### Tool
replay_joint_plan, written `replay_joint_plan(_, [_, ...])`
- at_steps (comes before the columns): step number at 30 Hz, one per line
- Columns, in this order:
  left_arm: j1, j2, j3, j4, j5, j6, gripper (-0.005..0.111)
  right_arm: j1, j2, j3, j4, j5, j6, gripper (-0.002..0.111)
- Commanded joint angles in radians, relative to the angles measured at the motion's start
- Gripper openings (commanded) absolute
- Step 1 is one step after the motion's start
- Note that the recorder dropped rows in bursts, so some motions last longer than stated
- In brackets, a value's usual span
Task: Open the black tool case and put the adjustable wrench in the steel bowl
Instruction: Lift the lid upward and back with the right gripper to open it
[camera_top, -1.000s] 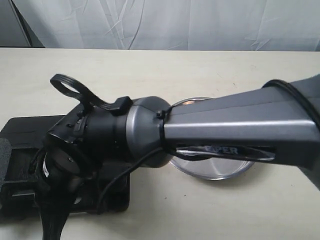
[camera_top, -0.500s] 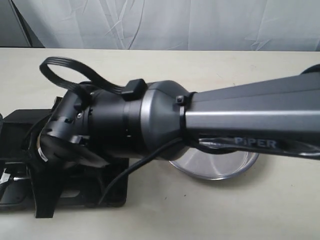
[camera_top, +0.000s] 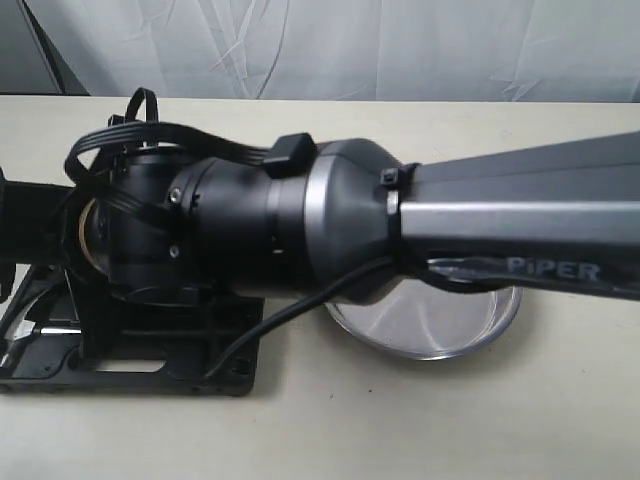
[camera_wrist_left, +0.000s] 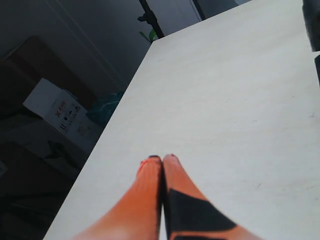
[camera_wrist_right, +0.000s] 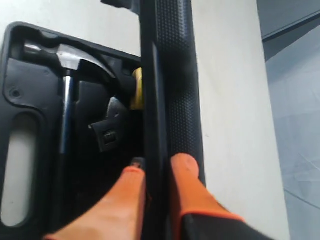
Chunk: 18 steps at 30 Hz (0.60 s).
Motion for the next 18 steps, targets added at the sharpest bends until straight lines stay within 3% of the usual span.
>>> replay_joint_plan(1, [-0.006,0.005,-0.002,0.001,-0.009,-0.008,0.0,-0.015,-0.042,-0.003,-0.078,-0.003,0.056,-0.001])
replay_joint_plan(6, [-0.006,0.005,-0.002,-0.001,-0.009,-0.008,0.0,-0.072,-0.046,-0.003,-0.193,-0.013,0.176,-0.001])
replay_joint_plan(18, [-0.006,0.005,-0.002,-0.001,-0.023,-0.006,0.0,-0.25,-0.046,-0.003,-0.203,-0.207,0.179,-0.001])
